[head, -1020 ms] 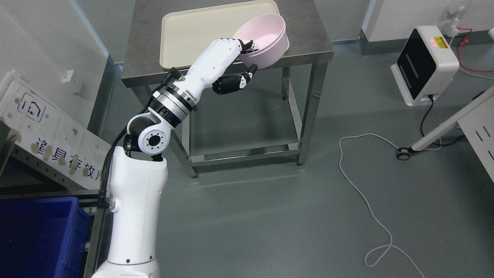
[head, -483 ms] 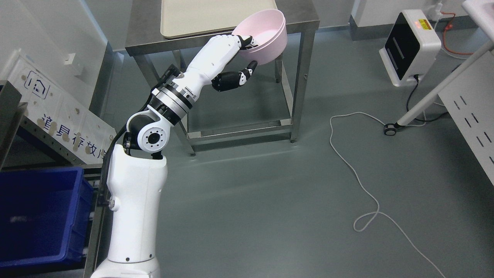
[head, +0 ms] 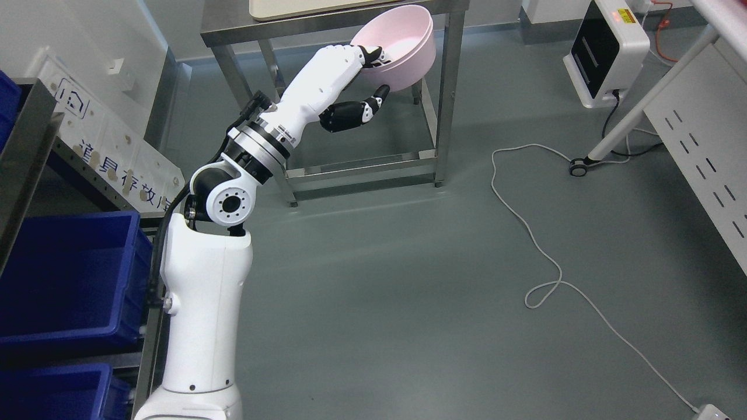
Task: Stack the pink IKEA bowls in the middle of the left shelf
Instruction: 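Hold the bowls while the robot turns toward the blue bin shelves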
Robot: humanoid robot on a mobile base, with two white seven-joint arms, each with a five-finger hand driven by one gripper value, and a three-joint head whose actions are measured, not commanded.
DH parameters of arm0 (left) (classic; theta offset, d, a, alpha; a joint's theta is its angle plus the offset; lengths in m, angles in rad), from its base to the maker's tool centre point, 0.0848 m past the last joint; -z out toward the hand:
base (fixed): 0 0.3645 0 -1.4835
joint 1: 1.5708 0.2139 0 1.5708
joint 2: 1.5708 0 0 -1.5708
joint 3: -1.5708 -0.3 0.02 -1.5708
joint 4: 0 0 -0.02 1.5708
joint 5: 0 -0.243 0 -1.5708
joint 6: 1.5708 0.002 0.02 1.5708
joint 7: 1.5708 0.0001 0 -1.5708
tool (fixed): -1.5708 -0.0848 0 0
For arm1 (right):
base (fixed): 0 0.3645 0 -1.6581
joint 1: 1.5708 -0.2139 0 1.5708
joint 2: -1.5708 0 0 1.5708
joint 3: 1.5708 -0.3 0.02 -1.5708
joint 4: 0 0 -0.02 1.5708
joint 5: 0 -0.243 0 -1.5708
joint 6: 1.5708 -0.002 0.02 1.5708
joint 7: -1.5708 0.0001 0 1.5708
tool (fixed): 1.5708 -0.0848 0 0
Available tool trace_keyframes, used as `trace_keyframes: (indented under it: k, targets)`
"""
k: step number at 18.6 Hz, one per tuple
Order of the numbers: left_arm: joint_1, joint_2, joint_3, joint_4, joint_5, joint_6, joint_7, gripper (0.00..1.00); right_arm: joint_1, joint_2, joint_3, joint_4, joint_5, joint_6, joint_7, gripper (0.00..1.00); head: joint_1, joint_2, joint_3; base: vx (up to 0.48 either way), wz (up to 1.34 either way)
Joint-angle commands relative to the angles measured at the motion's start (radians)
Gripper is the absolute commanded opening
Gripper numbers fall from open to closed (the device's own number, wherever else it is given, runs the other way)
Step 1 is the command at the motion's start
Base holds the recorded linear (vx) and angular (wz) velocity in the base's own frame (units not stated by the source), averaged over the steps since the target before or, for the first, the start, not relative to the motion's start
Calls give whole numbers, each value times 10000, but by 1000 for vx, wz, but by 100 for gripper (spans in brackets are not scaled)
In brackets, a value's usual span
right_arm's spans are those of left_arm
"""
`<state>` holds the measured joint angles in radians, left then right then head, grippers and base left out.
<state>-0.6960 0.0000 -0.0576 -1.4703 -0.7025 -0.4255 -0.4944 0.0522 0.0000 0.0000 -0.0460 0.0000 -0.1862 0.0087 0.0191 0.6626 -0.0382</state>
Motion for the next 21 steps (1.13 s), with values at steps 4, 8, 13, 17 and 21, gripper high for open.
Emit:
trace_keyframes:
  k: [4,8,13,17,21]
  targets:
    - [-296,175,8,7,260,21,5,4,0,-175,-107,0,77,5,-56,100,0,0,0,-257,67]
    - [-311,175,-114,7,321,21,5,4,0,-175,-107,0,77,5,-41,100,0,0,0,-259,0]
    - [-388,175,-130,7,337,36,5,4,0,-175,-107,0,77,5,-56,100,0,0,0,-268,-1]
    - [-556,175,-114,7,429,281,36,4,0,-175,-107,0,77,5,-56,100,0,0,0,-256,141]
    - [-847,175,-114,38,567,465,82,4,0,-175,-107,0,77,5,-56,100,0,1,0,-287,287]
